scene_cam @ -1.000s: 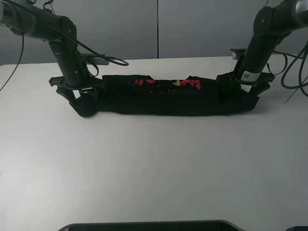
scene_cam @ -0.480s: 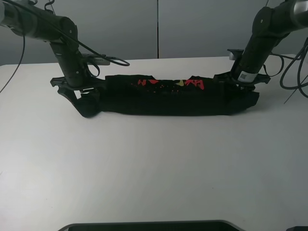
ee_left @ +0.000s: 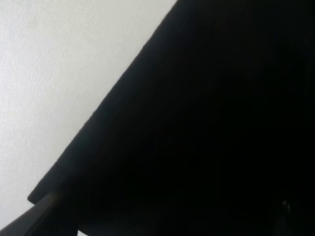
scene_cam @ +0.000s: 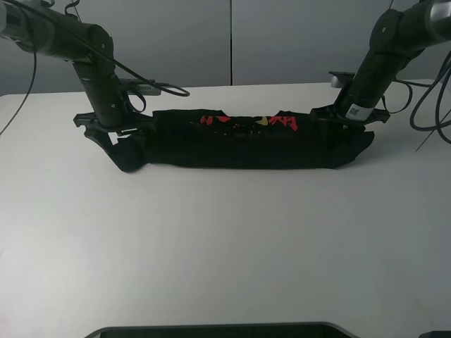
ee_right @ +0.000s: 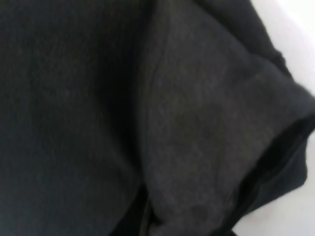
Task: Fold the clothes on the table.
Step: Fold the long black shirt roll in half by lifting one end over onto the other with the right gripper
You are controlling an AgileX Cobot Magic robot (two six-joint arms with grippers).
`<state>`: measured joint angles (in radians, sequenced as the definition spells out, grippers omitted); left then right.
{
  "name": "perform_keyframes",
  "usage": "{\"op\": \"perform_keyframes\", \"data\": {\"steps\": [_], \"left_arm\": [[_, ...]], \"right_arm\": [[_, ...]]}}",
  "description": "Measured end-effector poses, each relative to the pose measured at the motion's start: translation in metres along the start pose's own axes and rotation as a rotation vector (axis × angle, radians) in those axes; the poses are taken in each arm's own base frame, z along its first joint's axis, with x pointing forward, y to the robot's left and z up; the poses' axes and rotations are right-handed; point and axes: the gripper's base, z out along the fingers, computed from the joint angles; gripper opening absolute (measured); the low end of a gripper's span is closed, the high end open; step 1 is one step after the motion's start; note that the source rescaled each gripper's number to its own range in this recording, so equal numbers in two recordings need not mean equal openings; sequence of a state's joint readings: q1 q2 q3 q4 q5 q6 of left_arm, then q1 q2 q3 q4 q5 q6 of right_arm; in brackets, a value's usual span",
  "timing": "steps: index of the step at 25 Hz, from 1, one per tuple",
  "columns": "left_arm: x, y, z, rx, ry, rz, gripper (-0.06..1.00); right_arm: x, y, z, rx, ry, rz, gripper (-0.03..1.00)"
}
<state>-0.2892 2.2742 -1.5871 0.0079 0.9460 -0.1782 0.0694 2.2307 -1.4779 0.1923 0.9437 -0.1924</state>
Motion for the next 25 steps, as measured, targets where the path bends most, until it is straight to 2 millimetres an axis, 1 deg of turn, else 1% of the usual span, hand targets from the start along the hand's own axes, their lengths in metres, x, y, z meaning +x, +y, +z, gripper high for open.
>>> {"op": "perform_keyframes", "data": {"steps": [3,9,12,15,19,24,25], "left_arm": [[0.0,0.0,0.0,0.0,0.0,0.0,0.98],[0.0,0.0,0.0,0.0,0.0,-0.003,0.98],[0.0,0.0,0.0,0.0,0.0,-0.003,0.98],[0.0,0.0,0.0,0.0,0.0,-0.003,0.98],[0.0,0.0,0.0,0.0,0.0,-0.003,0.98],[0.0,0.0,0.0,0.0,0.002,-0.003,0.98],[0.0,0.0,0.0,0.0,0.002,-0.003,0.98]], "right_arm": [[0.001,0.002,-0.011,-0.001,-0.017,-0.003,0.12],[0.0,0.015,-0.054,-0.067,-0.056,-0.008,0.12],[0.0,0.025,-0.07,-0.154,-0.052,-0.009,0.12],[-0.001,0.038,-0.08,-0.283,-0.047,-0.021,0.12],[-0.003,0.059,-0.086,-0.46,-0.078,-0.039,0.12],[-0.006,0.101,-0.088,-0.606,-0.125,-0.097,0.12],[-0.007,0.11,-0.086,-0.629,-0.131,-0.101,0.12]]}}
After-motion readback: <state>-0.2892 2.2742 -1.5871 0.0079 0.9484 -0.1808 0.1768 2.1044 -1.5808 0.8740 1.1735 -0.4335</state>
